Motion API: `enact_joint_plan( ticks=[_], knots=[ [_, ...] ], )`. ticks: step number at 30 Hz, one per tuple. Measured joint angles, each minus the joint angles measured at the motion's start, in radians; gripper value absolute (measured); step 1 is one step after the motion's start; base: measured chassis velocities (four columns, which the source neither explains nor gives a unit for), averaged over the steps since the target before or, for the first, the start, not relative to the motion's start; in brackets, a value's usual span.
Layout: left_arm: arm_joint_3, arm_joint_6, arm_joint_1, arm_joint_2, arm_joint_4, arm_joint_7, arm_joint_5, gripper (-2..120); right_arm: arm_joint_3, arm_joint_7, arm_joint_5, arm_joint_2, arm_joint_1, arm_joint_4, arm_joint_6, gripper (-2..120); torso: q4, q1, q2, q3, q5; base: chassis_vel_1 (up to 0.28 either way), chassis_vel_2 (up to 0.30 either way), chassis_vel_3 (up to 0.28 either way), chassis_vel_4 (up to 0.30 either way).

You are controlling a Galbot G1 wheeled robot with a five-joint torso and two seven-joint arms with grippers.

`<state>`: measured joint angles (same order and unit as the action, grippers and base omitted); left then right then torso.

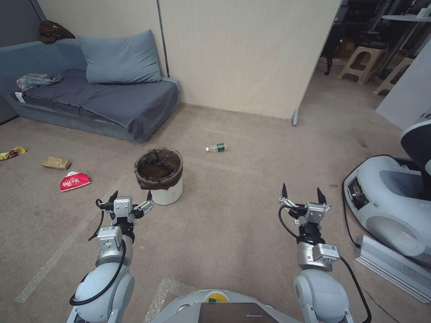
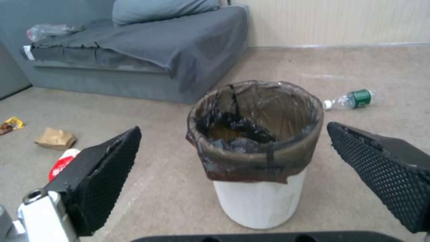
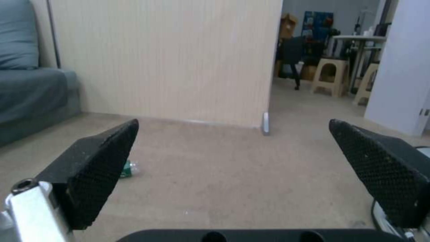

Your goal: Pick up the trash bin, then pick up the garbage from the floor and place it into the trash bin.

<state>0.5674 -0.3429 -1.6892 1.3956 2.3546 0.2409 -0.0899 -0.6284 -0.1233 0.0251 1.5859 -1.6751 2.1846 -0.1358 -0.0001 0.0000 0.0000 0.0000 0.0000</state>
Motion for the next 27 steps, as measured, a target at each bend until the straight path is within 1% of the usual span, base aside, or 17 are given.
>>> enact_joint_plan(
  ticks=[14,27],
  knots=[
    [0.002,0.004,-0.009,0.015,-0.002,0.001,0.008,100,0.01,0.002,-0.004,-0.012,0.007,-0.004,0.002,100,0.0001,0.0,0.0,0.0,0.0,-0.081,0.078,0.083,-0.084],
    [0.003,0.003,-0.005,0.004,0.002,0.001,0.008,100,0.014,0.004,-0.003,-0.004,0.007,0.001,0.007,100,0.0,0.0,0.0,0.0,0.0,-0.094,0.085,0.098,-0.095]
  ],
)
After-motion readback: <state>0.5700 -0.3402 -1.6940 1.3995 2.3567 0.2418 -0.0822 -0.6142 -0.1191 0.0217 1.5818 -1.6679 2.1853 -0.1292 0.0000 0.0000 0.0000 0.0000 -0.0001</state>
